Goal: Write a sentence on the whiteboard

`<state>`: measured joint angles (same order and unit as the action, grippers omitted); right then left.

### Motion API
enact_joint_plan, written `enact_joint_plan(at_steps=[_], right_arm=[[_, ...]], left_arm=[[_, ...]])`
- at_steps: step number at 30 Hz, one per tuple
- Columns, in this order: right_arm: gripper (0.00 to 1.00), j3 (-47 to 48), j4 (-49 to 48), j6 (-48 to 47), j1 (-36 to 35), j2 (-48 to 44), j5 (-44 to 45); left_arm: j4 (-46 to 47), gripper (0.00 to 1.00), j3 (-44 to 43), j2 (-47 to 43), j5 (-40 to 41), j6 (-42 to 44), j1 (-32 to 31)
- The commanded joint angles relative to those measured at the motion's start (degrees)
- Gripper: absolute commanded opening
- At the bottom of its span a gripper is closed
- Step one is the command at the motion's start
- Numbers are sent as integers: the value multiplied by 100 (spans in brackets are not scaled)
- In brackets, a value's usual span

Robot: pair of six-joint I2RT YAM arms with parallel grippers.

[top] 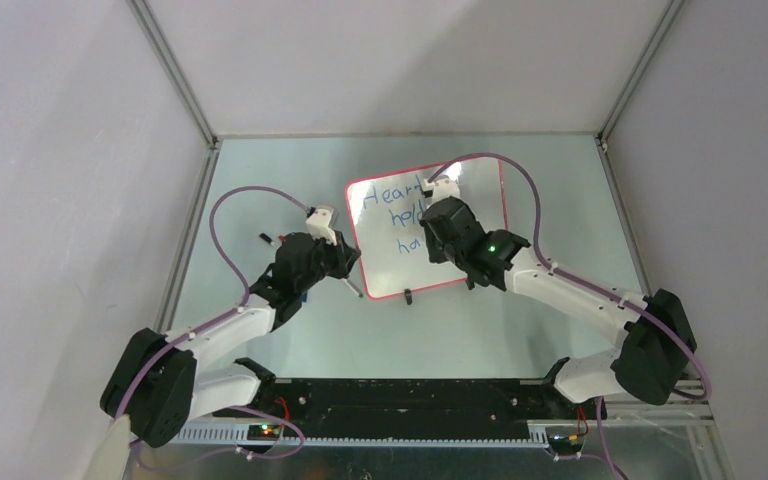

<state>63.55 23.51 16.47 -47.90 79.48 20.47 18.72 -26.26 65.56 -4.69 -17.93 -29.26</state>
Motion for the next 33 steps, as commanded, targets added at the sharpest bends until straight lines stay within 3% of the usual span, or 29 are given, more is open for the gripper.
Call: enact_joint_plan(at_steps=[1, 33], right_arm=[[0, 1, -335, 19, 35, -70, -32], [0, 3, -182, 99, 132, 223, 20]], left_arm=[[112, 20, -90, -152, 61, 131, -20], [101, 20, -90, -154, 73, 141, -21]])
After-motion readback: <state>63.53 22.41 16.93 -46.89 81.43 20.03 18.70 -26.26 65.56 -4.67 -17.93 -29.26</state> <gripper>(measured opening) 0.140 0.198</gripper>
